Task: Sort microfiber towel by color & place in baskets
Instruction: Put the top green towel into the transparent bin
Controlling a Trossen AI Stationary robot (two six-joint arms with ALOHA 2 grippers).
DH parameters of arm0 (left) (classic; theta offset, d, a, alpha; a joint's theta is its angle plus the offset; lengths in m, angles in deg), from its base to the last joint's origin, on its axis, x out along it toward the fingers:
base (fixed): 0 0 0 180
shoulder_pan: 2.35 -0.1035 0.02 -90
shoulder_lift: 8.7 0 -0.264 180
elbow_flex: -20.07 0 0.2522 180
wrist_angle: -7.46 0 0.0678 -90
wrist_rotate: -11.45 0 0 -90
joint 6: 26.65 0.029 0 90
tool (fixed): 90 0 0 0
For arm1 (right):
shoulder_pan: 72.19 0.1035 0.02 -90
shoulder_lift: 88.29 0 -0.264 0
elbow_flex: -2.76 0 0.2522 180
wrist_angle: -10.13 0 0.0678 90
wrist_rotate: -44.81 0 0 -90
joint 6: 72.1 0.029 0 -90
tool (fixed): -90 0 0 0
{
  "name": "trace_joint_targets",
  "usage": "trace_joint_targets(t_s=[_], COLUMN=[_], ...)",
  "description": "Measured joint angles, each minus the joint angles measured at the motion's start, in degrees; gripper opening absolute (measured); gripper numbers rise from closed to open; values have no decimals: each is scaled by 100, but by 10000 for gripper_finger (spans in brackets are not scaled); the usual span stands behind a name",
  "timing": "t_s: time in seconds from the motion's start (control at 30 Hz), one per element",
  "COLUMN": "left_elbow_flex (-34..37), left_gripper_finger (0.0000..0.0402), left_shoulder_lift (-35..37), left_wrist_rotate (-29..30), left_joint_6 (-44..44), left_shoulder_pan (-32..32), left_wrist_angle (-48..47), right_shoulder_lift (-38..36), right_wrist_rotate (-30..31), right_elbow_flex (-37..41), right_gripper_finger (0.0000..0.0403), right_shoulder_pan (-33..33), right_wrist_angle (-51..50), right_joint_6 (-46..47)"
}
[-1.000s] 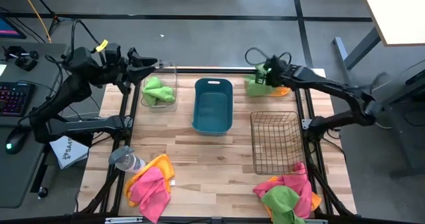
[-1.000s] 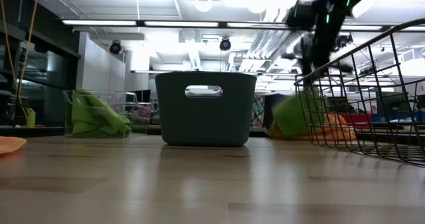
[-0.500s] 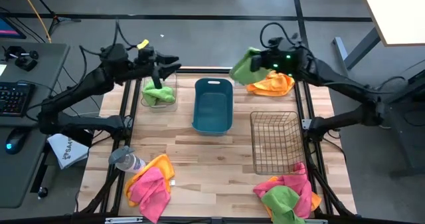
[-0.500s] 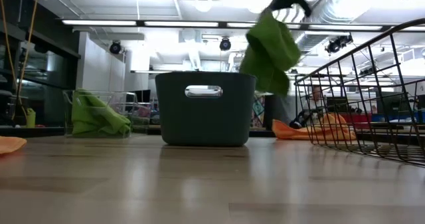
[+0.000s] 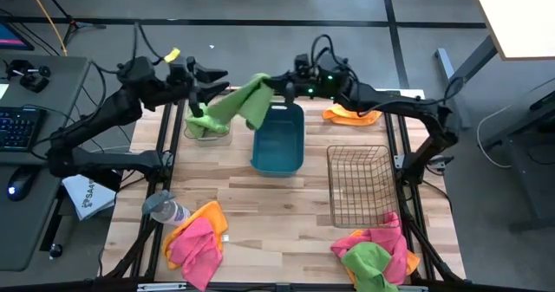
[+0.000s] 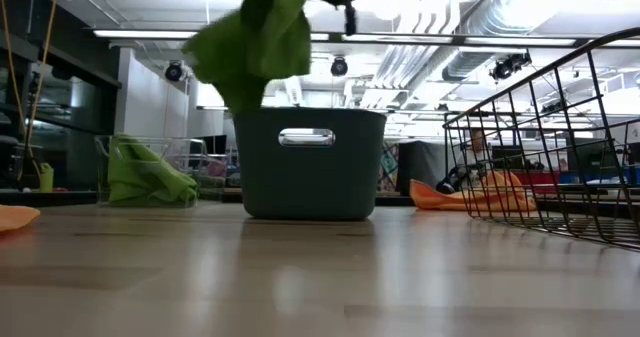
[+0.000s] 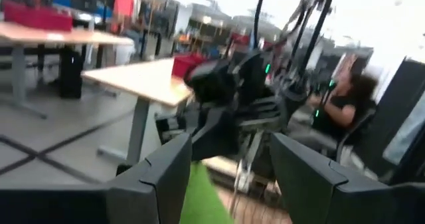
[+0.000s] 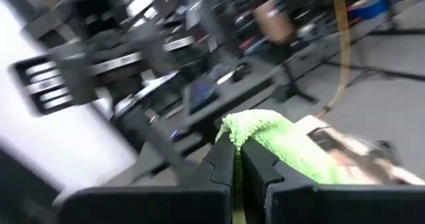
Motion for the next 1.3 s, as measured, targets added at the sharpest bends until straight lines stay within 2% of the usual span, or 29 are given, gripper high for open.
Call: trace_joint_targets(t_s=[0.13,0.37,0.5,0.6,0.83,1.17,1.23,1.3], left_elbow_flex=[0,0,0,0,0,0,0,0], left_gripper_finger=[214,259,272,275,276,273,257,221], left_shoulder_lift=[-96,-115,-253,-468,-910,-1309,-1351,-1359], left_wrist_rotate=[-166,-258,-166,-95,-152,-814,-805,-646], left_joint_6=[240,623,774,957,1033,1003,986,985], left_shoulder_pan=[110,178,250,388,716,871,872,876], left_wrist_angle=[-252,-674,-634,-635,39,516,538,444], right_shoulder_lift=[159,162,162,162,166,162,162,151], right_wrist_rotate=[-395,-367,-373,-614,-1000,-1631,-1639,-1630], right_elbow_flex=[-512,-1443,-1767,-1875,-1879,-1878,-1877,-1875], right_gripper_finger=[0,0,0,0,0,0,0,0], right_shoulder_pan=[125,212,310,414,587,658,674,674], right_wrist_angle=[-465,-2093,-2439,-2451,-2459,-2371,-2331,-2282], right_joint_6=[-421,-1356,-1774,-2075,-2257,-2323,-2339,-2213])
